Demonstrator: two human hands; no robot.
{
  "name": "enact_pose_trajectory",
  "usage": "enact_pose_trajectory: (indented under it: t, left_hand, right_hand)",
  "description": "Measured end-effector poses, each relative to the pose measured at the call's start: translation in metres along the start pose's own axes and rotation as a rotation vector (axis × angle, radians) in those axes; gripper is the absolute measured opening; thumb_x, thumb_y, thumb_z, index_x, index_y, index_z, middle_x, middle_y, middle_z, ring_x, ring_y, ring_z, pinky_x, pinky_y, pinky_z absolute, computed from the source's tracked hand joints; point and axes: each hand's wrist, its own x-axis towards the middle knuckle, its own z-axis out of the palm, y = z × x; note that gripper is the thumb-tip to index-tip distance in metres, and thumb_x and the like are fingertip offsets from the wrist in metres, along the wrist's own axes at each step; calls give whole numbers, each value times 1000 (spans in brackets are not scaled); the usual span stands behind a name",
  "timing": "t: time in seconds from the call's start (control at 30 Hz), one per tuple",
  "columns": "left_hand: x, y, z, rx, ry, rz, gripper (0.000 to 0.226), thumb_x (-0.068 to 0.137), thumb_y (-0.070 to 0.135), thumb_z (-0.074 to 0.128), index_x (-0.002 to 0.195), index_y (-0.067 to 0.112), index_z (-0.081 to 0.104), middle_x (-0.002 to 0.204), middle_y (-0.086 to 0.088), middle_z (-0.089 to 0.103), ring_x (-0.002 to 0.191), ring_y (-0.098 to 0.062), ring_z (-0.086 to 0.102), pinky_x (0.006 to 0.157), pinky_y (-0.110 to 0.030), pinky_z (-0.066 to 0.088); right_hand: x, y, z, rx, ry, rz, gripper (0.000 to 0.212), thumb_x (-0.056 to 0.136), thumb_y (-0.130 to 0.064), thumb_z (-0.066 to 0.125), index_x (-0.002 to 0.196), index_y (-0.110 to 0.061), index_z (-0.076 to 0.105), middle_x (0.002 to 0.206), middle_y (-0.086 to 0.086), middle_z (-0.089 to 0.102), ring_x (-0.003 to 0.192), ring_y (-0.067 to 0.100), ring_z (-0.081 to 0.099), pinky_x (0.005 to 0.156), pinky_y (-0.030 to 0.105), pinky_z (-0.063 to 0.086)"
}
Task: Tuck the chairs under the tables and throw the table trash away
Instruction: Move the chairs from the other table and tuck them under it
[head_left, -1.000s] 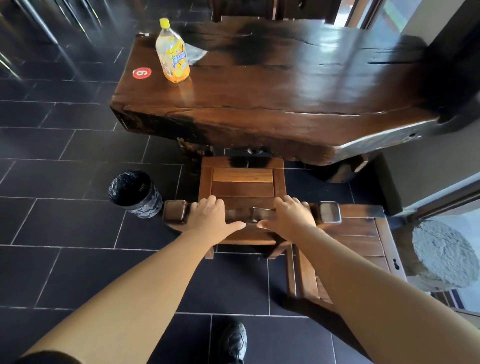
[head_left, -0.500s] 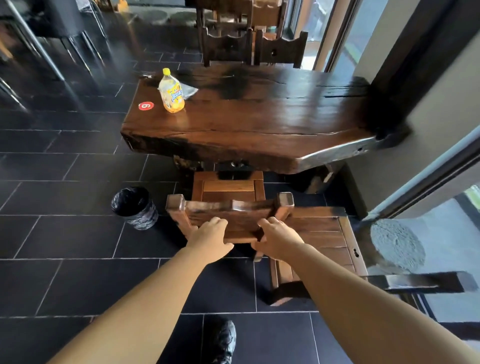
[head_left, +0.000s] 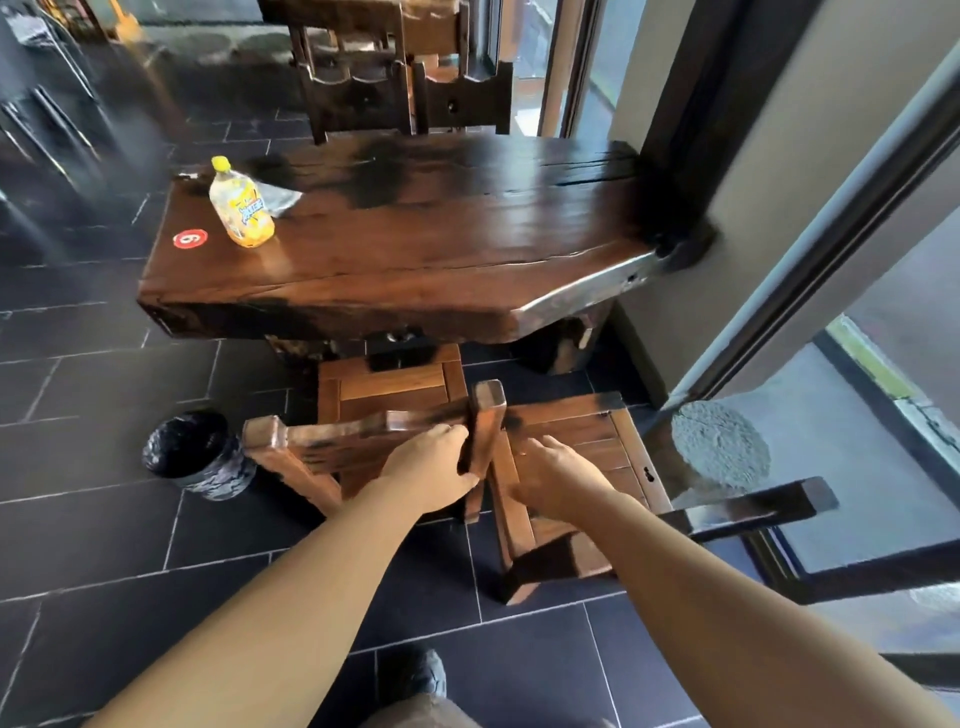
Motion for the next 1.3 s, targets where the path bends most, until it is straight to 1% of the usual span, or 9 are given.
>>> enact_pose_trajectory:
  t: [0.27,0.43,0.63,0.8,0.93,1.1,1.17,1.23,1.3]
  left_hand:
    - [29,111,45,-2,17,-51,59,93,45,59,144,22,42,142,2,52,126,-24,54,102,-41,48]
    - [35,194,79,-5,17,-148,60,93,45,59,144,21,41,145,0,49,128,-26,52,100,-42,48]
    - [26,248,108,-47,2,-238,58,94,47,56,143,19,42,144,0,49,128,-26,51,101,-41,47]
    - [27,256,147,-36,36,-259,57,94,57,49,139,23,43,137,8,49,123,-23,54,83,-36,46]
    - [35,254,187,28,114,-216,67,89,66,47,134,17,48,131,0,55,119,-26,55,97,-40,47]
    - [49,235,224,85,161,-199,95,81,79,39,150,15,32,136,-5,55,123,-27,53,116,-51,29]
    - [54,227,236,96,194,-188,98,79,82,41,150,15,33,133,-5,57,122,-26,54,117,-53,27]
    - [57,223,246,98,248,-174,92,77,82,41,139,15,46,121,-4,64,113,-25,61,112,-52,33]
    - [61,220,253,80,297,-168,79,76,81,41,116,16,60,106,-2,68,100,-25,64,99,-45,40]
  right_hand:
    - [-14,132,-24,-36,-25,-16,61,89,-36,64,145,-23,43,135,3,51,125,28,54,97,39,50]
    - [-34,222,-47,-62,-106,-78,68,87,-41,66,148,-28,38,138,2,51,128,28,52,100,44,51]
    - [-56,281,-48,-79,-127,-154,64,88,-57,61,143,-30,43,144,-2,49,128,25,52,103,42,47]
    - [-56,301,-27,-174,-81,-166,71,83,-76,45,138,-31,45,138,-4,53,130,21,49,108,45,37]
    - [-54,324,-7,-278,0,-192,91,66,-89,20,124,-28,54,125,-5,59,123,22,55,100,43,44]
    - [-40,357,19,-298,234,-262,72,71,-81,40,95,-17,63,91,0,65,90,28,66,77,43,53]
    - [-37,359,25,-281,246,-261,66,70,-77,48,93,-17,62,90,0,63,89,28,65,75,43,52]
    - [-32,360,30,-222,242,-248,64,68,-75,53,94,-17,63,94,1,62,92,28,62,78,44,51]
    - [-30,362,33,-155,263,-235,60,66,-70,65,93,-16,63,94,2,61,91,29,60,79,43,50]
